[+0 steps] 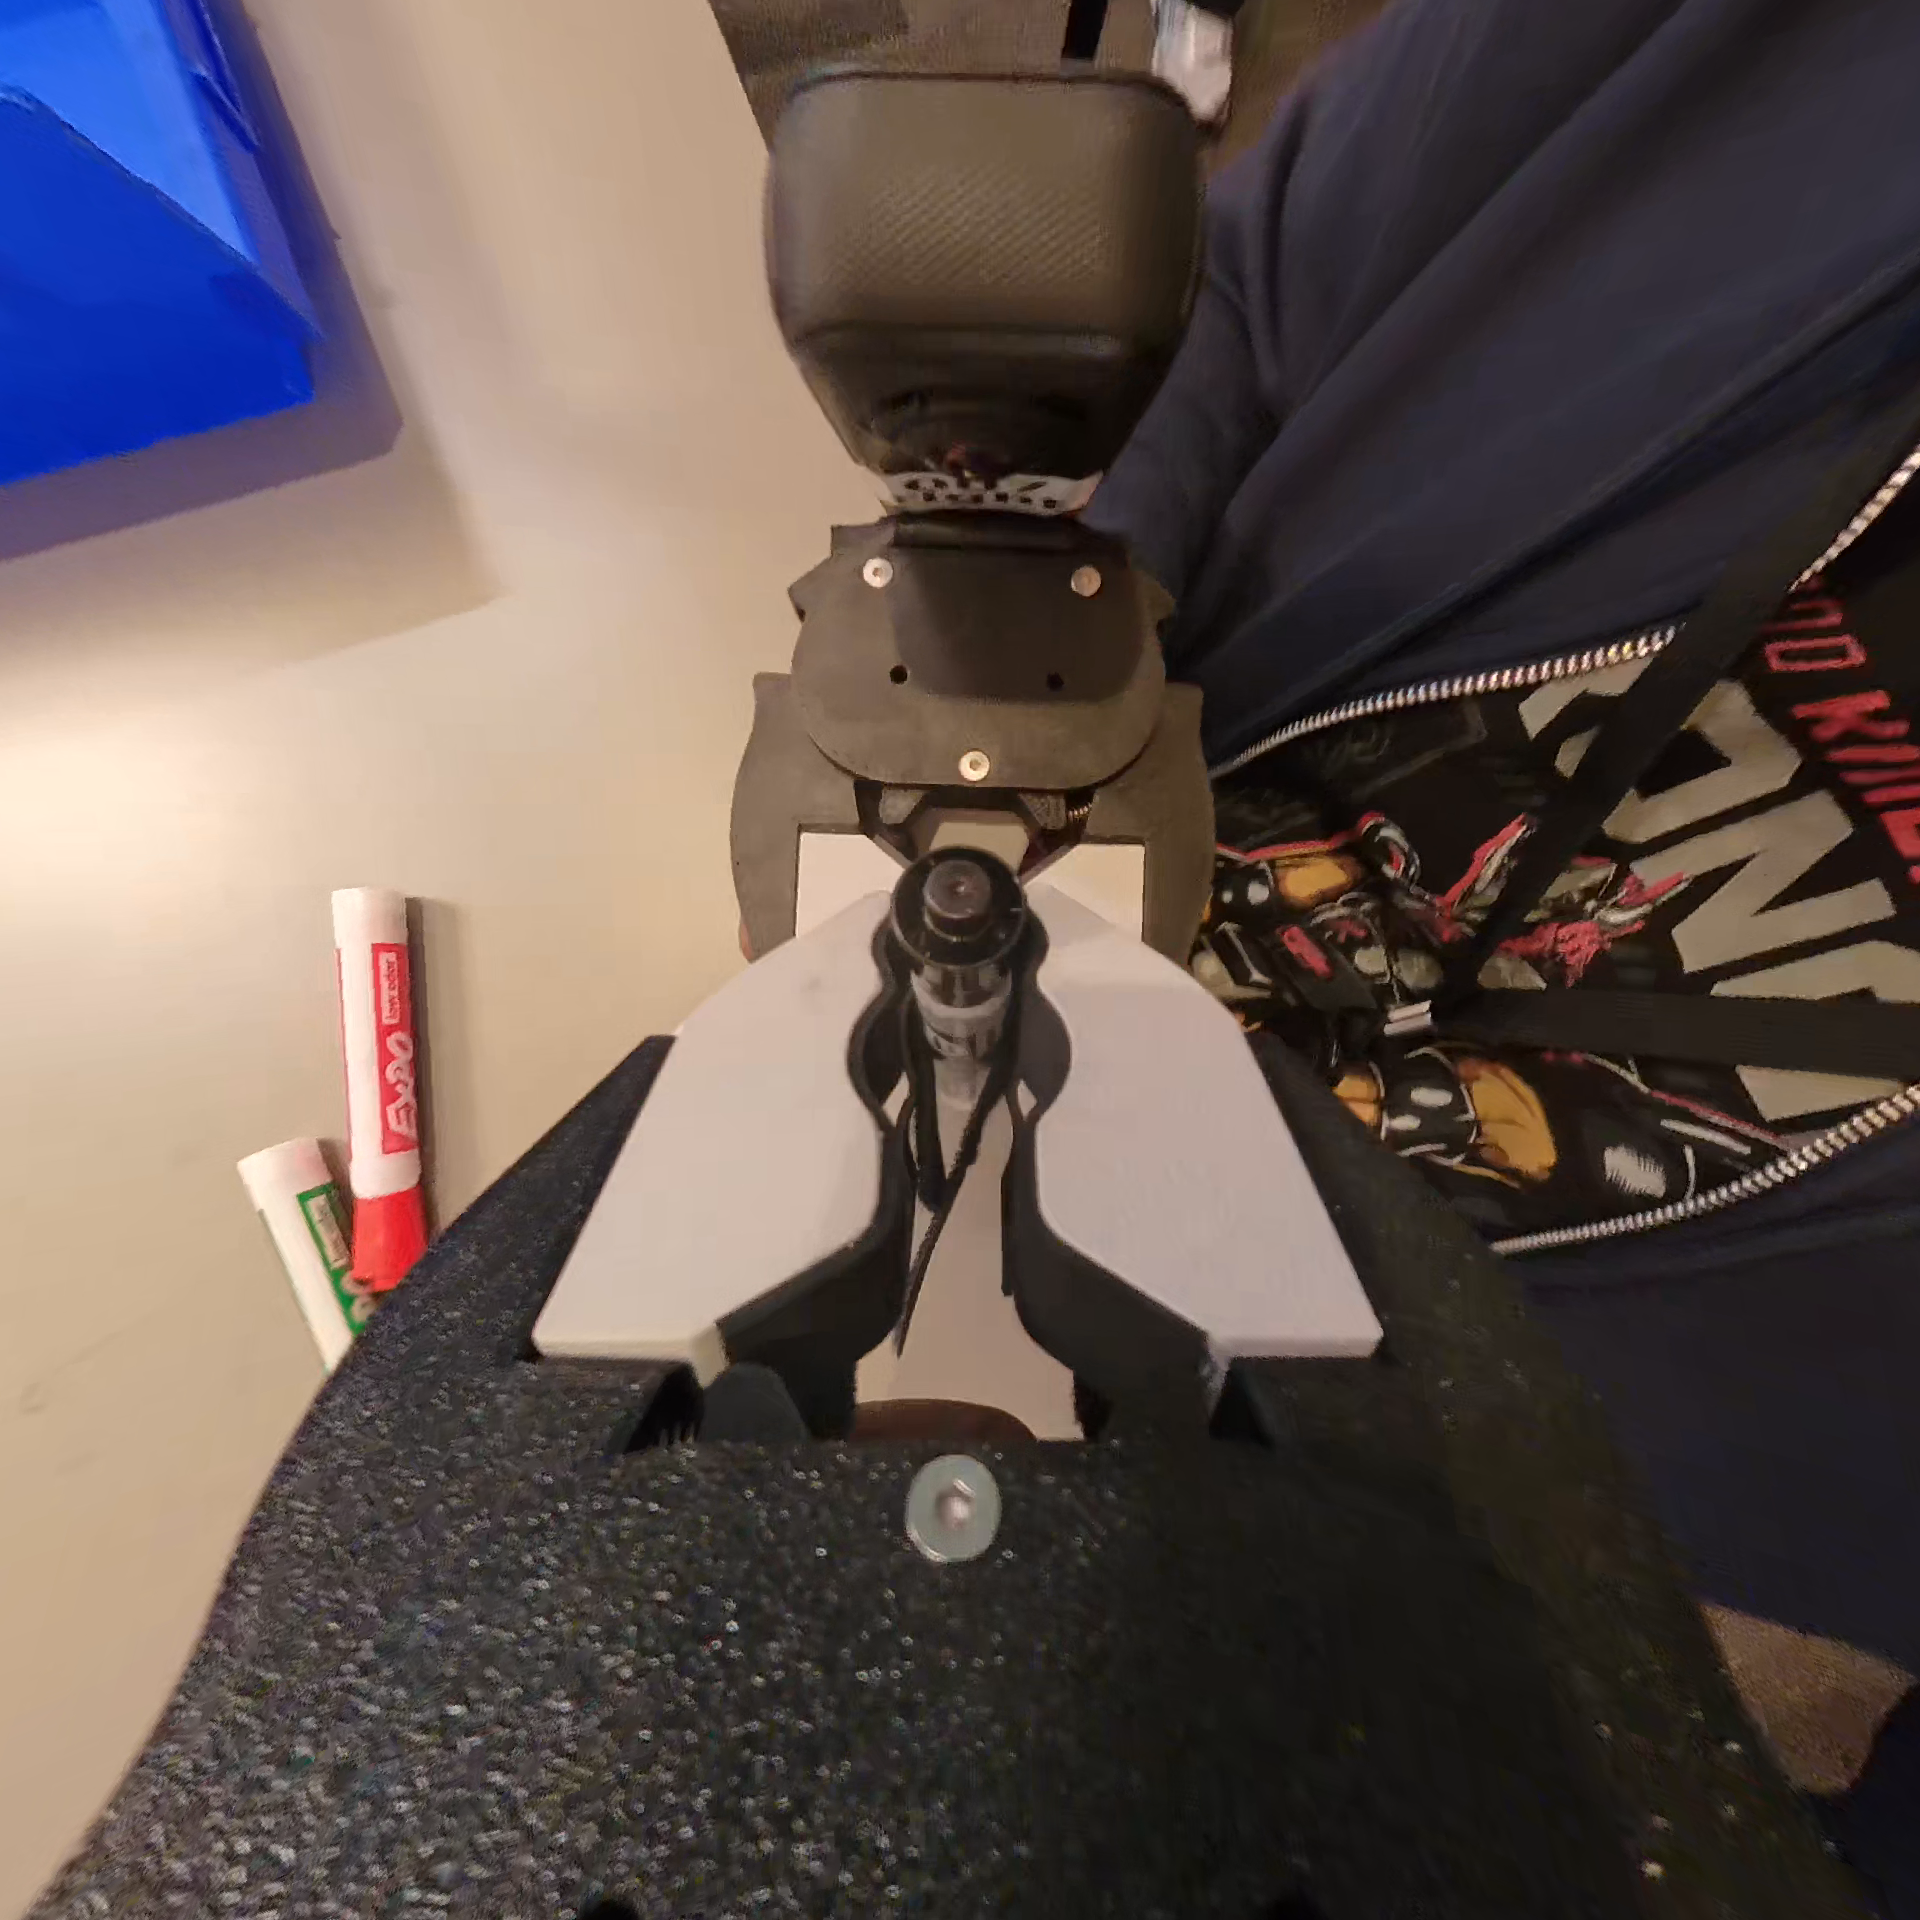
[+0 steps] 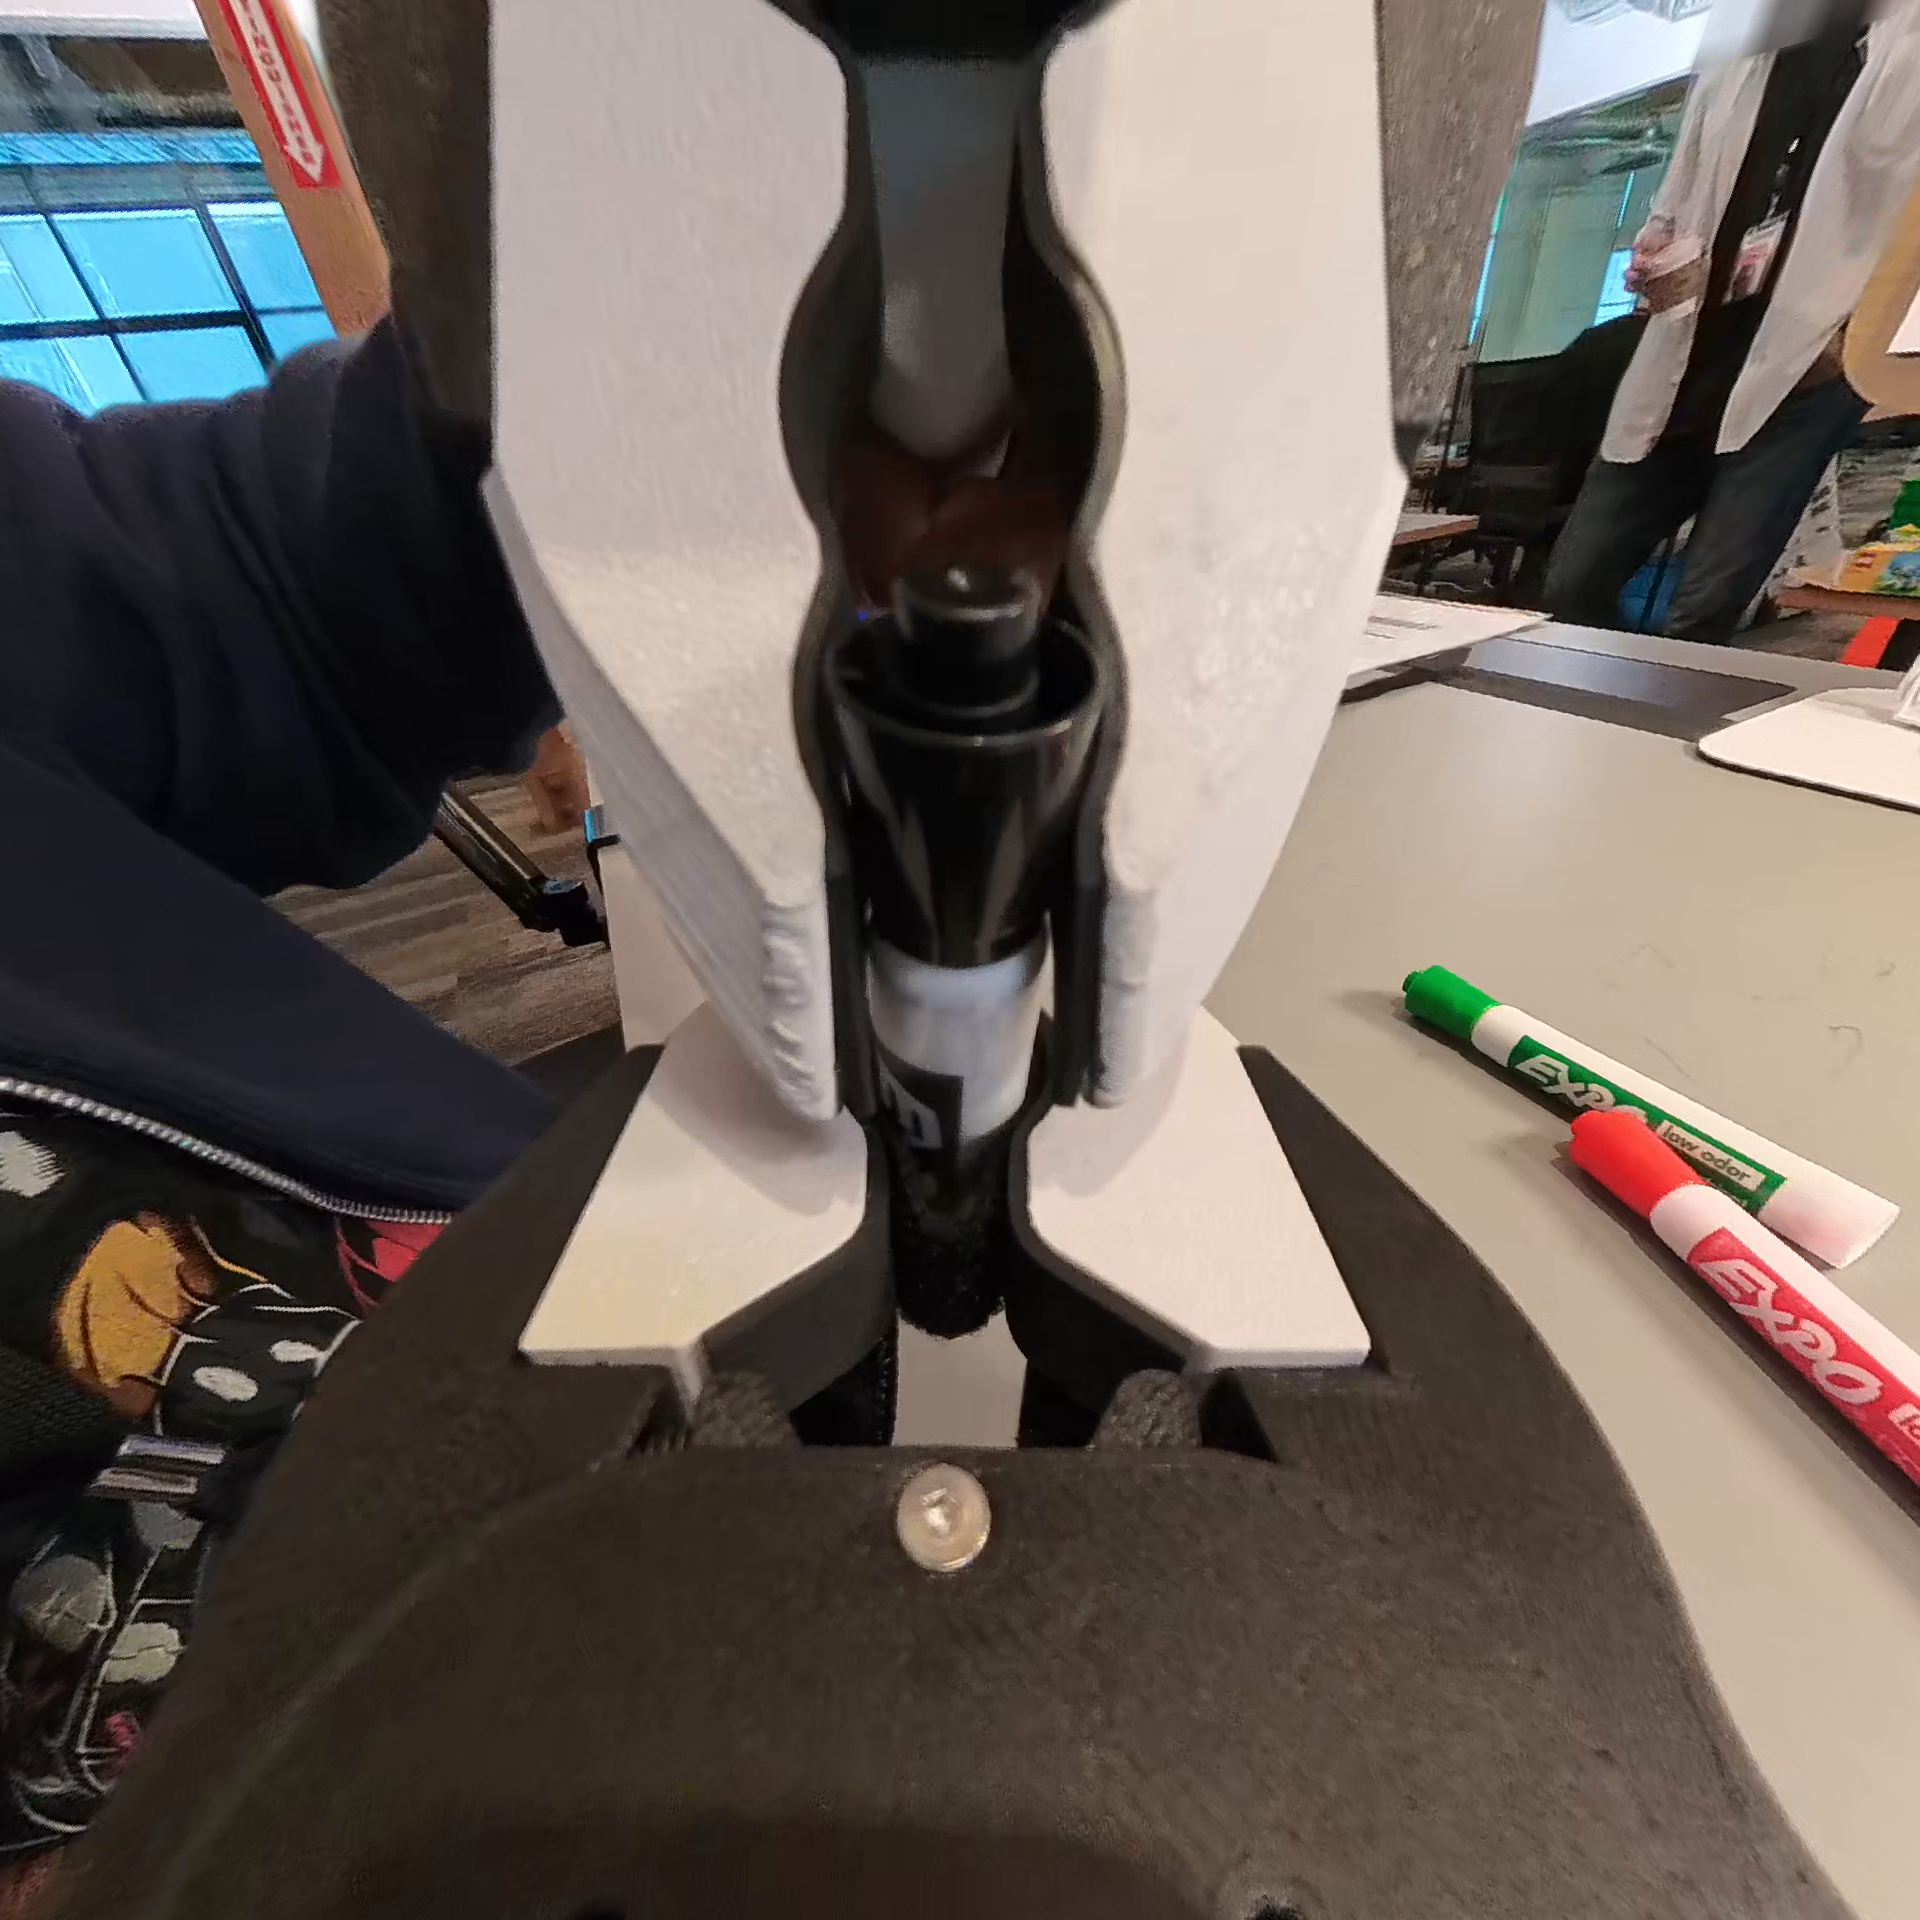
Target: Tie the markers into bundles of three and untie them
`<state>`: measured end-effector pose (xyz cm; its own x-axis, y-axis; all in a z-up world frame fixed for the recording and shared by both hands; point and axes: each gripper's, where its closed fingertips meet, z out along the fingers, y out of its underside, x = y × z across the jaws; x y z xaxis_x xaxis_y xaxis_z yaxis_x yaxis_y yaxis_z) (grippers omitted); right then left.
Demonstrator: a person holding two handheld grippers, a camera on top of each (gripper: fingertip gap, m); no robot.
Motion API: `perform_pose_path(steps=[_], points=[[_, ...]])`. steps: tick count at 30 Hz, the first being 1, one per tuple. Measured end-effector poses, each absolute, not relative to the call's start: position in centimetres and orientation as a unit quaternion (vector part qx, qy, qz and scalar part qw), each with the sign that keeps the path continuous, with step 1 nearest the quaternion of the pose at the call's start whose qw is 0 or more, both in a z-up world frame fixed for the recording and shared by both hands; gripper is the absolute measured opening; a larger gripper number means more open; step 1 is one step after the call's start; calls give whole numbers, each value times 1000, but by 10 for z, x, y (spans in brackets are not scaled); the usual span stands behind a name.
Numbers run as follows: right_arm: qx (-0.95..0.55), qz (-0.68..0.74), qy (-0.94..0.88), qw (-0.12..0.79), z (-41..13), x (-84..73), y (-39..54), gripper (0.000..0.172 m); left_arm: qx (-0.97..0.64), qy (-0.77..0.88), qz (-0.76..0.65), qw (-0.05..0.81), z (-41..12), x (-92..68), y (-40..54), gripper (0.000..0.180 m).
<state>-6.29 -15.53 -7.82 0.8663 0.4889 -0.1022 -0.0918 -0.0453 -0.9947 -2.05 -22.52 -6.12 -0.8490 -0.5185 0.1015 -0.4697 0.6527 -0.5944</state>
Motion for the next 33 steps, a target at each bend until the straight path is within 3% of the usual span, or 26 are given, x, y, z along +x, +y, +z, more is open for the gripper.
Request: perform_pose_path(steps=[9,15,16,18,20,28,33], points=[[-679,226,-130,686,-74,-60,-156,25,-336,823,-454,57,-50,-8,-229,18],[-681,238,-124,682,-75,-58,-156,20,-346,808,-470,81,-47,-8,-224,18],[-680,240,-121,683,-75,-57,-156,19,-349,808,-466,93,-46,-7,-220,22],[-678,246,-122,682,-74,-57,-157,20,-362,799,-460,138,-41,-2,-205,47],[-675,251,-125,683,-74,-57,-159,19,-366,792,-468,143,-39,-8,-192,54],[-642,258,-141,708,-64,-58,-169,20,-392,720,-559,122,-39,-42,-165,30],[-630,246,-152,721,-61,-61,-173,20,-396,729,-547,116,-55,-53,-173,25]])
